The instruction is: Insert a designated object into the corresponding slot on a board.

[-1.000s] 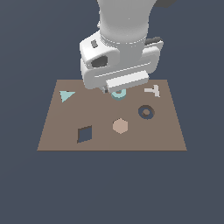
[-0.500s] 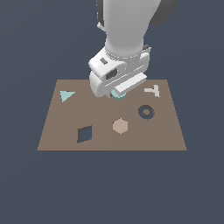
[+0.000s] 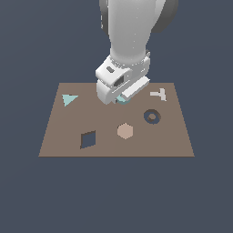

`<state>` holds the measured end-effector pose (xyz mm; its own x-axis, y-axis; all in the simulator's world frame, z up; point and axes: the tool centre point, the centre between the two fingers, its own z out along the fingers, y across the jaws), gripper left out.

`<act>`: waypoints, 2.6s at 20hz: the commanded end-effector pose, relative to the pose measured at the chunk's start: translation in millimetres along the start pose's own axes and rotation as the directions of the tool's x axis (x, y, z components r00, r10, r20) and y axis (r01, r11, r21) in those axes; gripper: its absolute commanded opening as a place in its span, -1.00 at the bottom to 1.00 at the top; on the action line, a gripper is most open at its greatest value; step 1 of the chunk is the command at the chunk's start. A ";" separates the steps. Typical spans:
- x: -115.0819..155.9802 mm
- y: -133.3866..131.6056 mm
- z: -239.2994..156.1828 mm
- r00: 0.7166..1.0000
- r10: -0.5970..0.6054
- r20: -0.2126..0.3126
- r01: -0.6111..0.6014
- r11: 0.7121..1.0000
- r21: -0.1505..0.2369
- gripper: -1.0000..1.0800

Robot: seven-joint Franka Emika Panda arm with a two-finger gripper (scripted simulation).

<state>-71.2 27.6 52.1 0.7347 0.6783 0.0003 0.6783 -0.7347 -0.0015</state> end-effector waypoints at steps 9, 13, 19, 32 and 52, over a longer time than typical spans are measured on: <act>-1.0 -0.1 13.6 1.000 -0.011 0.000 0.011 1.000 -0.001 0.92; -1.4 -0.1 21.8 1.000 -0.013 0.000 0.013 1.000 -0.001 0.92; -1.5 -0.1 22.2 1.000 -0.013 0.000 0.013 1.000 -0.001 -1.00; -1.3 0.3 18.7 1.000 -0.015 0.001 0.015 1.000 -0.001 -1.00; 15.7 20.3 17.2 0.931 -0.365 0.001 0.365 0.931 -0.002 -1.00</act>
<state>-49.5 23.3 34.4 0.4780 0.8783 -0.0003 0.8783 -0.4780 0.0003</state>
